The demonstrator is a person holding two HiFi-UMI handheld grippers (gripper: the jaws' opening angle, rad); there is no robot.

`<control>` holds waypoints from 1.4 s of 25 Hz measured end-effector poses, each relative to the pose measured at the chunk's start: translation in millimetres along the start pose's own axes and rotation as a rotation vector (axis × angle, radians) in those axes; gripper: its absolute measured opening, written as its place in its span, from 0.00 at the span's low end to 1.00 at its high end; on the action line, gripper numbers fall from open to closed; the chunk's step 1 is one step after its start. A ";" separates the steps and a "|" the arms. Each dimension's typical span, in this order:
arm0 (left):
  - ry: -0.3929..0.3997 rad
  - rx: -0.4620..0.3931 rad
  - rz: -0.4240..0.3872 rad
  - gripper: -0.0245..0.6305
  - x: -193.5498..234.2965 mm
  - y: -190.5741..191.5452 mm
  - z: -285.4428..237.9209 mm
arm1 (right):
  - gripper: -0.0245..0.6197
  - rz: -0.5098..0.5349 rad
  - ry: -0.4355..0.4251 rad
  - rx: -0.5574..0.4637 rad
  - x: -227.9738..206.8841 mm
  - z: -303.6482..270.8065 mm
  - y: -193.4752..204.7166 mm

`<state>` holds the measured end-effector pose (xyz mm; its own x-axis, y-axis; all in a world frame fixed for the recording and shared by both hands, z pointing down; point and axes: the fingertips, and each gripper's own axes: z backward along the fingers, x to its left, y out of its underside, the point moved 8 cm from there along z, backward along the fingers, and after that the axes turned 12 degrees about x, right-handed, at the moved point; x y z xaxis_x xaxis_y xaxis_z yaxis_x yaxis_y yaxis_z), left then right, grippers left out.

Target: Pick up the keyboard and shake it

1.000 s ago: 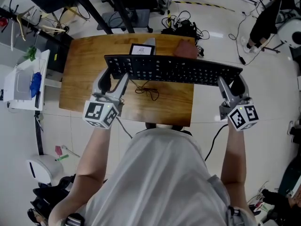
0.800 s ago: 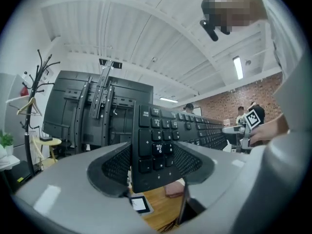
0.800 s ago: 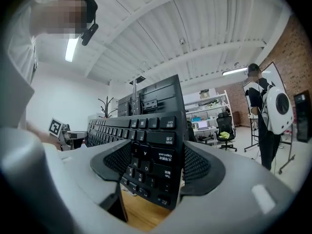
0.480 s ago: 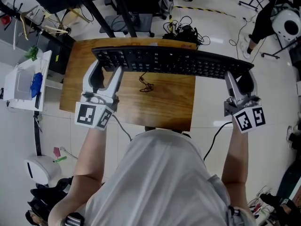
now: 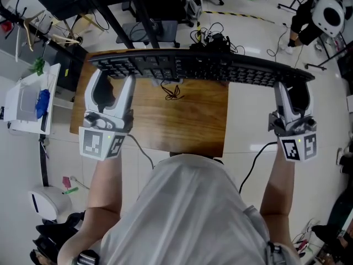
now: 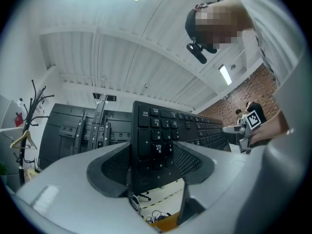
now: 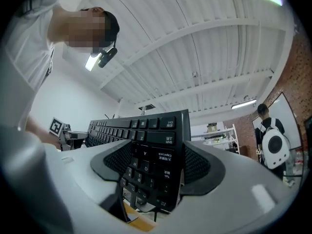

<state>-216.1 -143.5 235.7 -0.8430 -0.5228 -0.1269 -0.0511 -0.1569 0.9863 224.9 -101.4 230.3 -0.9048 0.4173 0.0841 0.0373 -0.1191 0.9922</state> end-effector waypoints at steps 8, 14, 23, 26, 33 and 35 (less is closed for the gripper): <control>-0.011 -0.180 -0.065 0.43 -0.4 -38.1 16.2 | 0.51 0.115 0.014 -0.207 12.4 19.6 -43.3; -0.026 -0.275 -0.094 0.44 -4.2 -54.7 27.9 | 0.51 0.201 0.024 -0.316 20.9 33.8 -67.2; -0.034 -0.339 -0.138 0.44 -6.4 -70.8 34.9 | 0.51 0.217 0.028 -0.372 24.8 41.5 -77.8; -0.032 -0.354 -0.147 0.44 -6.7 -75.6 37.3 | 0.51 0.228 0.026 -0.389 26.6 44.1 -82.3; -0.032 -0.331 -0.138 0.44 -6.9 -72.4 35.2 | 0.51 0.199 0.022 -0.369 24.7 42.1 -76.8; -0.029 -0.310 -0.128 0.44 -6.6 -67.5 33.5 | 0.51 0.179 0.020 -0.354 23.8 41.0 -70.9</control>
<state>-225.0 -101.4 173.5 -0.8555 -0.4586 -0.2405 0.0035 -0.4694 0.8830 218.0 -46.1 165.8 -0.9056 0.3446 0.2472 0.0495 -0.4931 0.8685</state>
